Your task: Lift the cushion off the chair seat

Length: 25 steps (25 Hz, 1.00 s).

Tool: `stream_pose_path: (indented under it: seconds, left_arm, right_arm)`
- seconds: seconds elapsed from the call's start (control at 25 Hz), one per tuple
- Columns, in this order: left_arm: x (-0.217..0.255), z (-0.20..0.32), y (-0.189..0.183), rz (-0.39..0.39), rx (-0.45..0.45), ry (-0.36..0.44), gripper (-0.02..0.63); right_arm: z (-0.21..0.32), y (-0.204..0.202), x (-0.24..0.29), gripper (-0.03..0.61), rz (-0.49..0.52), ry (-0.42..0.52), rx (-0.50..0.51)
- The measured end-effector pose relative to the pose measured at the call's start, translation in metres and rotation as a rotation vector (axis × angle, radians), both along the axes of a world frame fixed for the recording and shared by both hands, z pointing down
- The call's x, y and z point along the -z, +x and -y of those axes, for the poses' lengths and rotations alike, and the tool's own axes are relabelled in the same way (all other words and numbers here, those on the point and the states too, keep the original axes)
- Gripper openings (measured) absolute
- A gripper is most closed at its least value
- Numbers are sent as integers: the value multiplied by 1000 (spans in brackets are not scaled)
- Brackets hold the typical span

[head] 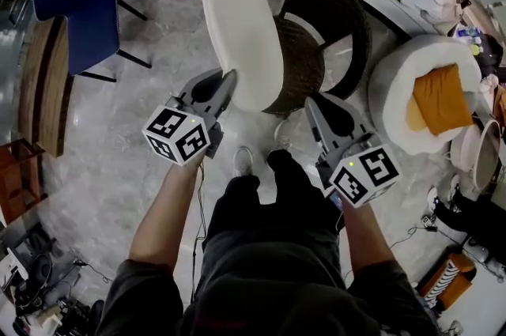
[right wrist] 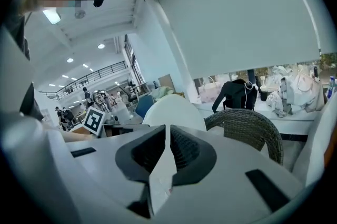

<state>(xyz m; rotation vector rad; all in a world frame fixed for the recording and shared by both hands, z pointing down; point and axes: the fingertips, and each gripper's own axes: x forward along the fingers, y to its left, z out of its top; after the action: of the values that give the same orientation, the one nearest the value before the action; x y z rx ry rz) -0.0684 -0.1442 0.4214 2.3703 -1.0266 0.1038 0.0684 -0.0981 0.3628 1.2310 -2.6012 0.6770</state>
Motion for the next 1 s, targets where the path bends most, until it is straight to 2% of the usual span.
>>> stream_pose_path:
  seconds: [0.52,0.76,1.0]
  left_arm:
    - [212,33,-10,16,-8,302,26]
    - [285,31,-10,53,-27,406,26]
    - [338,25,-7,72,-34,473,26]
  right_arm:
    - [20,10,138,15,21,188,-45]
    - [18,18,181,15,43,243,-65]
    - [19,22,214,15,55,285,-61]
